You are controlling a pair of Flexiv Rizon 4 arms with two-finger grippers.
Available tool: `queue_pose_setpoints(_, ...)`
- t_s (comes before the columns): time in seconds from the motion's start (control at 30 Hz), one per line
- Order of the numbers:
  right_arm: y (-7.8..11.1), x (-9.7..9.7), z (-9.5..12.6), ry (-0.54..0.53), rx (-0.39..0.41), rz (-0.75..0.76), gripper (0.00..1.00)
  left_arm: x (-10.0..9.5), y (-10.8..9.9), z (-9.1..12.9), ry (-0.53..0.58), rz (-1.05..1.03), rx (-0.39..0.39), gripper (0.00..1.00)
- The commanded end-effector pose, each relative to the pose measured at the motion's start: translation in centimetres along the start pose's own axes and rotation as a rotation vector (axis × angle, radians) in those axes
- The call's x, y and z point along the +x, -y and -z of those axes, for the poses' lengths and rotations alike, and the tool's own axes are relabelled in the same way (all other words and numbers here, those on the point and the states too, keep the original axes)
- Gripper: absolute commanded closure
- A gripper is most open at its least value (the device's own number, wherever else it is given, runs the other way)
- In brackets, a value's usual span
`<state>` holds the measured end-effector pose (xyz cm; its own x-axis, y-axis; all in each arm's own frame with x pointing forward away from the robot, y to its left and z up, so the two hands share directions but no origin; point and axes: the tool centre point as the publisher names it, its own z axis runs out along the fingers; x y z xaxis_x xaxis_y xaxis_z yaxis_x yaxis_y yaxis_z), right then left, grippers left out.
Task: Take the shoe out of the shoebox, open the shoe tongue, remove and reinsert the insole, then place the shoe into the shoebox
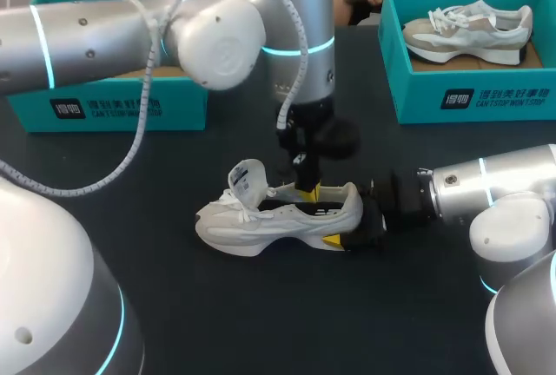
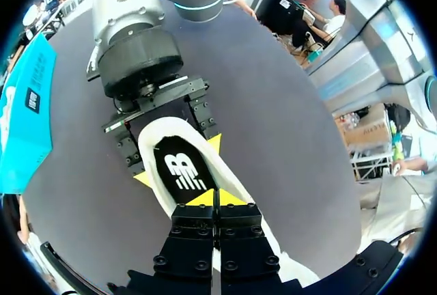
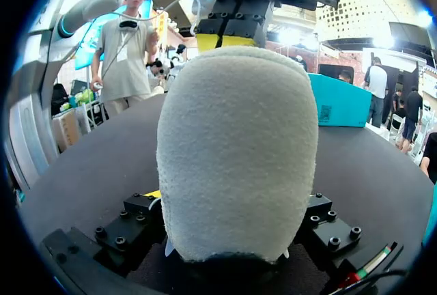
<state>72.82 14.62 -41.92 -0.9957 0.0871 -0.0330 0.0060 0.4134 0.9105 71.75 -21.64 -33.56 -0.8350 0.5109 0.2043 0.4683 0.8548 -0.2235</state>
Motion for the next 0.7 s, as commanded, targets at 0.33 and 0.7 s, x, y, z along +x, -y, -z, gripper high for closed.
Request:
queue_pose_setpoints(0.33, 0.0, 0.0, -0.1, 0.001, 0.005, 0.0, 1.0, -0.2, -0.8, -3.6, -0.009, 0.055, 0.039, 1.0)
queue_pose_setpoints(0.7, 0.0, 0.0, -0.1, 0.001, 0.005, 0.0, 1.0, 0.0, -0.8, -3.8, -0.027, 0.051, 0.046, 1.0)
